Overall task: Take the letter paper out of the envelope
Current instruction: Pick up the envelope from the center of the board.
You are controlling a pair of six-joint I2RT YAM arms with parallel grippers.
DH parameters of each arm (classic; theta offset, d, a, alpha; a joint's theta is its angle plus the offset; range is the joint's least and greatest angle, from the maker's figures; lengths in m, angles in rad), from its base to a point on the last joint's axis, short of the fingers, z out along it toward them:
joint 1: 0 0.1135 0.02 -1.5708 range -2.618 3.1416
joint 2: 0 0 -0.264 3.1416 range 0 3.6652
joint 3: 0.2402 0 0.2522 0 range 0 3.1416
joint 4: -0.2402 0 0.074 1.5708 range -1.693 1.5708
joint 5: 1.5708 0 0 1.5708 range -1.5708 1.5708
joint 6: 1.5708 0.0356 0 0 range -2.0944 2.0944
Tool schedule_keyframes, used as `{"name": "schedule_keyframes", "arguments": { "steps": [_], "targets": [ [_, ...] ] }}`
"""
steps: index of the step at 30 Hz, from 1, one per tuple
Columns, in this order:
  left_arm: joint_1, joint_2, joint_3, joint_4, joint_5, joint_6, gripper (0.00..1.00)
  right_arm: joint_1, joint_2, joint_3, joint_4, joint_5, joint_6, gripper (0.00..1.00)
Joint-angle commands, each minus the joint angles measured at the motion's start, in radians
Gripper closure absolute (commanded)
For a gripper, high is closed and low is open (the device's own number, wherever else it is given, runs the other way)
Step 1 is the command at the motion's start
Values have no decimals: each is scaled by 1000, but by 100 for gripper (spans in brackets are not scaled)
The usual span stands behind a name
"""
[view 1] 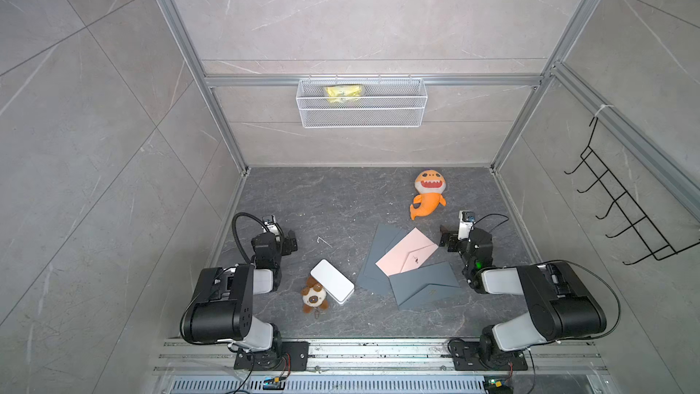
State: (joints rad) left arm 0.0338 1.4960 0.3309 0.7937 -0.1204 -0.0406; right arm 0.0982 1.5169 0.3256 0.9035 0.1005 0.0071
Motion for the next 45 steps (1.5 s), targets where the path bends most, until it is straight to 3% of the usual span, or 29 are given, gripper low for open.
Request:
{"name": "schedule_keyframes", "arguments": {
  "steps": [1,20,22,24,29,33,34,37,40,45],
  "targets": [
    [6,4,29,53,12,25,0,8,12,21,25,2,-7,1],
    [4,-17,40,40,-2,30,0,13,4,26,17,30,-5,1],
    [-9,-94,115,-154,-29,33,0,19,-58,53,-71,118,16,1],
    [-30,-152,207,-341,-113,19,0,24,-134,151,-308,169,30,1],
    [-126,-235,350,-380,-238,77,0,76,-240,385,-559,226,16,1],
    [-262,-271,545,-425,-399,198,0,138,-296,728,-847,232,61,1],
    [-286,-272,618,-476,-450,158,0,137,-289,840,-956,202,141,1],
    [-282,-265,896,-1078,-550,-342,0,131,-212,1095,-1386,225,482,0],
    [-188,-251,925,-1106,-197,-447,0,119,-205,1128,-1398,-51,437,0],
    [-189,-206,977,-1241,24,-520,0,208,-87,1362,-1905,98,568,3]
  ]
}}
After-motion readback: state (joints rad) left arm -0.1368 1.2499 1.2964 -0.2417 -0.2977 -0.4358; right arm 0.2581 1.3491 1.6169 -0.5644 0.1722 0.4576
